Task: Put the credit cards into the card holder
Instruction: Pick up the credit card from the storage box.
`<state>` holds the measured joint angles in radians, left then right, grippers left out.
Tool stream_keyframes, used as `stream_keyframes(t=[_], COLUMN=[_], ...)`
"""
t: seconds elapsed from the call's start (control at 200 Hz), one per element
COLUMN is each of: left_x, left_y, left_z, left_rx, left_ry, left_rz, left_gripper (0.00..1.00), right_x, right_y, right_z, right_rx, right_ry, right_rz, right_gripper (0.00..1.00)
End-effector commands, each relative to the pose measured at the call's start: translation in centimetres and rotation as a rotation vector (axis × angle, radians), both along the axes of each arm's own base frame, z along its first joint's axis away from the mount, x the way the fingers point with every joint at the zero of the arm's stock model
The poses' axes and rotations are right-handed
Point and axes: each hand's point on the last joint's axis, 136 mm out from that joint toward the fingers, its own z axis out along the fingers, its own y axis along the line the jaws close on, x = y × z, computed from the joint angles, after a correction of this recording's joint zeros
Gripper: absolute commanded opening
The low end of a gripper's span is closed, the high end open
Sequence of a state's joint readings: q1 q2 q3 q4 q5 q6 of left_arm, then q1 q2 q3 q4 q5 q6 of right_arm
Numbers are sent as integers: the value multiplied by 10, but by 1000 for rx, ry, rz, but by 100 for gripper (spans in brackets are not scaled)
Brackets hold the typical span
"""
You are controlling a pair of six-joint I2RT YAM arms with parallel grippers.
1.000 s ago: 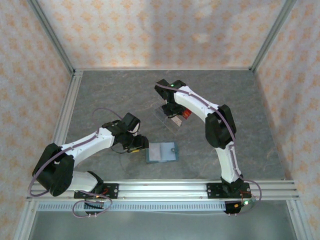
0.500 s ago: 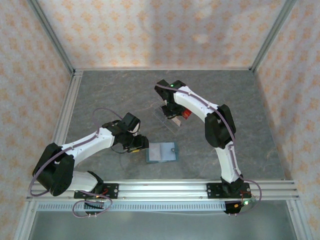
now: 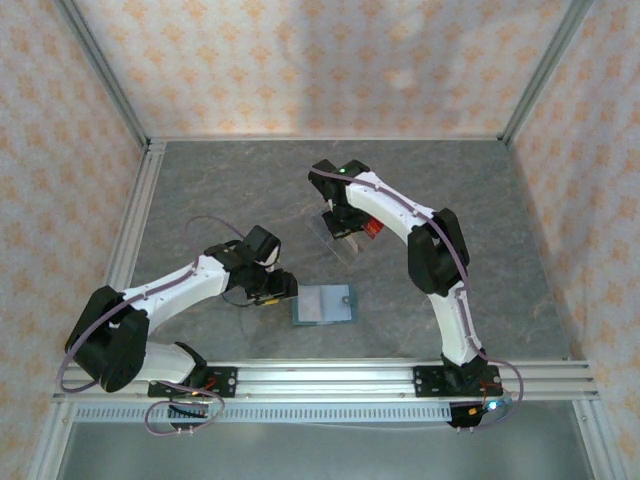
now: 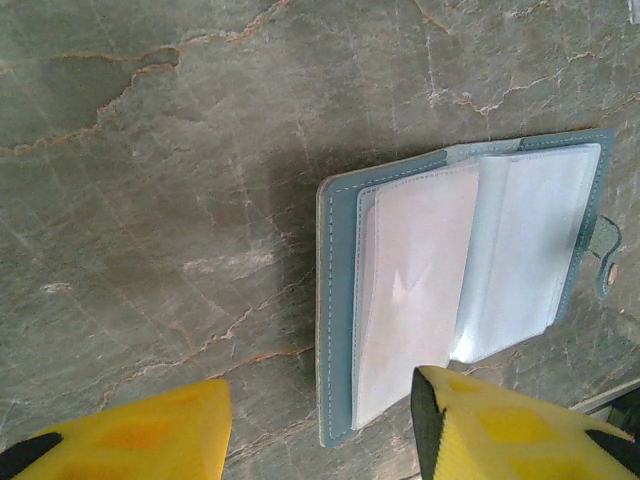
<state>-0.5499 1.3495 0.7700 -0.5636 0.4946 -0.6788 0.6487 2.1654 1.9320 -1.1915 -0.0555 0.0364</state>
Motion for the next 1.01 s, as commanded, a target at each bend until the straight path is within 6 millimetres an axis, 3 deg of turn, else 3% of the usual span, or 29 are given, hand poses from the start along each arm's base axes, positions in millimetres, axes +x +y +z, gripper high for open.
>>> stream_keyframes(t=[0.0,0.44,0.721,1.001], left_x=[-1,0,3,6], left_y=[-2,-4,-10,-24], left_z=[2,0,0,-5], left_rx=[-8,-9,9,93], left_ry=[-10,-6,-8,-7], left_rz=[-23,-33,-62,-125], left_gripper=[52,56,56,55], right_x=[2,1,0,-21], right_y=[-7,-5,-5,-5], right_z=[12,36,74,106], right_rx=[-33,-12,32,114], right_ry=[-7,-15,-81,-145], right_rz=[11,19,6,-25], right_gripper=[6,0,0,0])
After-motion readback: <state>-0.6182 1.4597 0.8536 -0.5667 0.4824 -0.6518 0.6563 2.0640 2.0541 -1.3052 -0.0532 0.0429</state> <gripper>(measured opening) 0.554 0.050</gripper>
